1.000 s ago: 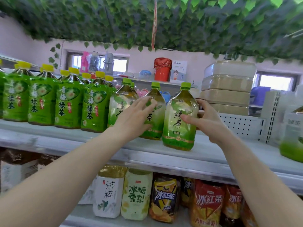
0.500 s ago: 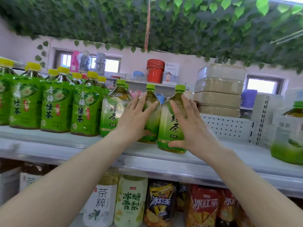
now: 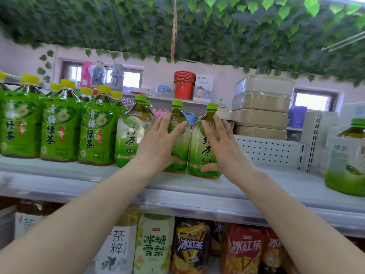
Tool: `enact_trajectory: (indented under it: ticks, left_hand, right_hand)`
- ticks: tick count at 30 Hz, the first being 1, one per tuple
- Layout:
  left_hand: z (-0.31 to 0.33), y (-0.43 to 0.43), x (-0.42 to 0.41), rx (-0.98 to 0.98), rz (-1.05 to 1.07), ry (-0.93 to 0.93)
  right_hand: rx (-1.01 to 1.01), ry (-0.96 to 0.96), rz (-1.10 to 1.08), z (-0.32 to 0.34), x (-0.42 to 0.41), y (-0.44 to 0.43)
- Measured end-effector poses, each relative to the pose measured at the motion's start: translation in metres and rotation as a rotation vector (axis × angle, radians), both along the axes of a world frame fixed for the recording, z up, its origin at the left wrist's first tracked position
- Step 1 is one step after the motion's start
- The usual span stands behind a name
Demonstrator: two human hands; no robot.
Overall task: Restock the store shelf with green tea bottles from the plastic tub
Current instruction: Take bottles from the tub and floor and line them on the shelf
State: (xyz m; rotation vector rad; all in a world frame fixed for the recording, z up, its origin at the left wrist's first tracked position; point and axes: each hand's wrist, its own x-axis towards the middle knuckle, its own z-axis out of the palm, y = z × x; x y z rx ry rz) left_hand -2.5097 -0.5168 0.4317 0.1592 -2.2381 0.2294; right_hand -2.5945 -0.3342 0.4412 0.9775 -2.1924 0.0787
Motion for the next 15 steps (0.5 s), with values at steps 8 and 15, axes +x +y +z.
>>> enact_trajectory:
  ticks: [8, 15]
  left_hand:
    - [0.0, 0.01, -0.002, 0.014, 0.064, -0.006]
    - [-0.003, 0.015, 0.006, 0.024, 0.072, -0.045]
  right_hand:
    - [0.061, 0.026, -0.041, 0.001, -0.009, -0.001]
    - [0.082, 0.097, -0.081, 0.0, -0.014, -0.001]
